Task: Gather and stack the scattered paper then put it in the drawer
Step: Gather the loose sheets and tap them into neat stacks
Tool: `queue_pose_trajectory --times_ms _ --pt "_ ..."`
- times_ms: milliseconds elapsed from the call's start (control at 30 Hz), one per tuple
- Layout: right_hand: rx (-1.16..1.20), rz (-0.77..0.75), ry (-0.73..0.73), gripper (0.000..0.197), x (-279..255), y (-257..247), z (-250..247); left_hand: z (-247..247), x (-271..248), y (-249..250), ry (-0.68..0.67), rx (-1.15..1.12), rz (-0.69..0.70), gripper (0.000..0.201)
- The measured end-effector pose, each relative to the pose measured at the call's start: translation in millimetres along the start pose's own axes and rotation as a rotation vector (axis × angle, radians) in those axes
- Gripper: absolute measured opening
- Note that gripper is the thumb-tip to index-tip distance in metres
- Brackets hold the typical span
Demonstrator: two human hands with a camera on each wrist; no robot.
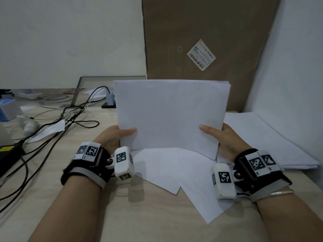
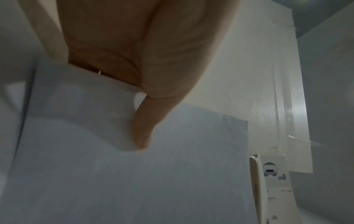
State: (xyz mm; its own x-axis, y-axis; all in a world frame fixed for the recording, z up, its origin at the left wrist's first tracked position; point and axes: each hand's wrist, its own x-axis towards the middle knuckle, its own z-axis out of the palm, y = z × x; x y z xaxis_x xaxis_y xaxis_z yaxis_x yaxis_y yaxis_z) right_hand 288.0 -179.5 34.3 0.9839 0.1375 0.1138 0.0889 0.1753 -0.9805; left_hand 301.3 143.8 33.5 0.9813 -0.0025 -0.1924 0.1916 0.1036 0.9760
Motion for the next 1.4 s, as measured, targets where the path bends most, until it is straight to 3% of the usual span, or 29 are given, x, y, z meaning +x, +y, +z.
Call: queue_pose_trajectory --times_ms 133,233,400,500,667,967,1167,1400 --pt "0.036 -0.023 0.042 0.046 -0.7 -5.8 -0.2 0.8 1.5 -0.7 0.103 0.026 0.037 0.038" --pt "-0.105 -0.051 0.098 0.015 1.1 -10.0 -6.3 -2.1 3.2 0.1 0.137 0.025 0.098 0.038" --pt "-0.291 0.029 0.177 0.006 -1.0 -23.9 -14.1 3.7 0.2 4.6 0.149 0.026 0.193 0.024" --pt "-0.419 -0.002 0.168 0.011 -4.3 -44.6 -16.0 9.8 -3.4 7.3 0.142 0.018 0.235 0.019" --pt "-0.449 -0.054 0.344 0.019 -18.7 -71.3 -27.6 17.2 -7.6 11.6 0.067 -0.033 0.228 0.01" --pt "0.09 0.103 0.72 0.028 -38.2 -67.8 -73.7 17.2 -12.2 7.3 0.063 -0.015 0.084 0.011" --pt "0.205 0.254 0.722 0.029 -25.2 -37.0 -82.9 12.0 -7.6 4.3 0.072 0.012 0.043 0.009" --pt "0.171 0.26 0.765 0.03 -48.2 -14.0 -95.2 26.3 -15.9 -2.6 0.038 0.035 0.026 0.009"
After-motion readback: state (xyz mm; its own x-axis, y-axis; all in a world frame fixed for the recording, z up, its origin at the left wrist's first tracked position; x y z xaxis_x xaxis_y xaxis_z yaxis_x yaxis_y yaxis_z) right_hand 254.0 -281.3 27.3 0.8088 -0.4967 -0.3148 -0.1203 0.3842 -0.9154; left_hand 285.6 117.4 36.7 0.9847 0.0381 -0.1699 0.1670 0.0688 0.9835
